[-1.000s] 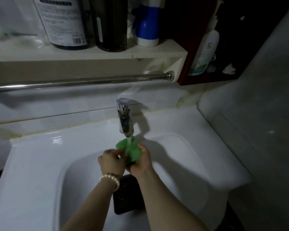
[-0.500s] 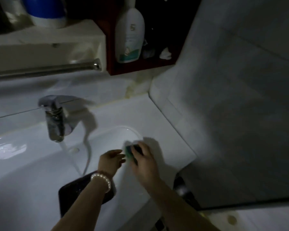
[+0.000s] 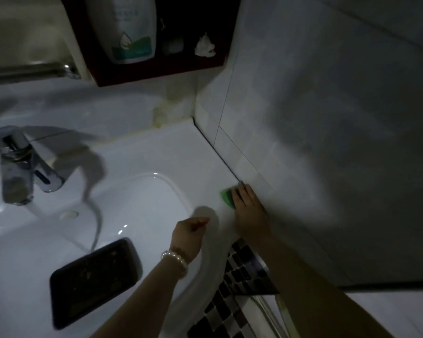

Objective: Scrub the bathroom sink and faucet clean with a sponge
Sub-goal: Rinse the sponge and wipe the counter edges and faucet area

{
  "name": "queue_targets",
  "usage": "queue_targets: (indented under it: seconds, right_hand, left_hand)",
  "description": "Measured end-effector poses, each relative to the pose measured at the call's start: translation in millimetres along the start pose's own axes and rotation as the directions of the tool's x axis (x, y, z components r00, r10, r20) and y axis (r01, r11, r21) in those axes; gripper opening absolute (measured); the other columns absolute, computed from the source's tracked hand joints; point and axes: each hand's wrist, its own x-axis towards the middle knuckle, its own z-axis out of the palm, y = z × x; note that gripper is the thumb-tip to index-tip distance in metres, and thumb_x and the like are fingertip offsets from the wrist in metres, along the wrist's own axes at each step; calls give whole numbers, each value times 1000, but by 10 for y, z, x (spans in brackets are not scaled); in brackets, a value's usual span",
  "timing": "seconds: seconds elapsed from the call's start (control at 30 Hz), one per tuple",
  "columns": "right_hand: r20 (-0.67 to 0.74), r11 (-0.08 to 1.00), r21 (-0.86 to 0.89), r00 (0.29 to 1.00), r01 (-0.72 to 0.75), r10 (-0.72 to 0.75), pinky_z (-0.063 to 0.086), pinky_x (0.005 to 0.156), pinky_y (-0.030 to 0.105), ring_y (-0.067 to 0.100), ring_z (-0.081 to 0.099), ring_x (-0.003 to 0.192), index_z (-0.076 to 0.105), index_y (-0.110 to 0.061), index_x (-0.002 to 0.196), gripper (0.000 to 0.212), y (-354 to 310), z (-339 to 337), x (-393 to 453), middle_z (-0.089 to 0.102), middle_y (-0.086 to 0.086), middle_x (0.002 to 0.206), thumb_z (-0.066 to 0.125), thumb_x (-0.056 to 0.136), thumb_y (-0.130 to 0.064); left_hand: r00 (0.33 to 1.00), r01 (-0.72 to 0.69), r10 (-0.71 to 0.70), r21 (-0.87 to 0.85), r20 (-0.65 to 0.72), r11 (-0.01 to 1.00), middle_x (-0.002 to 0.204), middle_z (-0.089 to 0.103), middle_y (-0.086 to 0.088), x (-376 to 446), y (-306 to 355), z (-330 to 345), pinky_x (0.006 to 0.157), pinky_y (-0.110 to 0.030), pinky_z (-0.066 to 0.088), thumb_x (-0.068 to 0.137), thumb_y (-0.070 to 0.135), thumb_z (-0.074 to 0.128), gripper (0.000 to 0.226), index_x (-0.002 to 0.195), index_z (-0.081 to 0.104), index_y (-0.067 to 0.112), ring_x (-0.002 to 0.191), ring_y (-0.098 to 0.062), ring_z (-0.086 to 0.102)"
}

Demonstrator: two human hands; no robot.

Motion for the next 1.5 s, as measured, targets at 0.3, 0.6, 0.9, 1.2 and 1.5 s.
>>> queue_targets:
  seconds: [0.3,0.6,0.9,1.2,1.5]
  right_hand:
    - [1,974,181,991,-135,137,39,104,52,37,42,131,62,-5,122,41,-857,22,-702,53,18,135,67,83,-17]
    - [143,987,-4,977,160,-158,7,118,51,26,13,145,34,-17,144,57,-425,-67,-570,24,7,155,46,89,-24]
    - [-194,948,199,938,-250,288,50,86,49,46,55,104,71,-4,103,40,-469,-217,-604,61,26,106,69,67,12]
    - [82,645,598,837,-476,541,33,77,27,24,39,92,46,-9,88,34,-1189,-91,-1329,36,13,110,40,71,21]
    - [293,772,419,877,-477,382,44,90,34,33,49,105,51,-12,109,29,-2845,-85,-2320,36,17,125,59,81,-12]
  left_hand:
    - [999,-10,3,123,52,992,99,71,-14,-339,-92,-1,90,-42,51,82,10,58,19,94,72,6,94,-30,64]
    - [999,43,-48,245,14,969,99,68,-7,-582,-171,-188,94,-41,49,88,9,56,18,99,69,12,98,-25,62]
    - [993,20,-53,301,104,954,99,67,-7,-831,-174,-353,88,-34,50,88,8,54,23,107,68,11,99,-26,62]
    - [960,-33,-65,340,271,940,85,64,-2,-1222,-512,-885,57,-9,46,90,4,54,21,106,66,8,65,-6,57]
    - [939,-186,5,492,345,851,87,67,-8,-1821,-873,-1596,75,-30,48,88,7,52,21,97,70,6,76,-20,59]
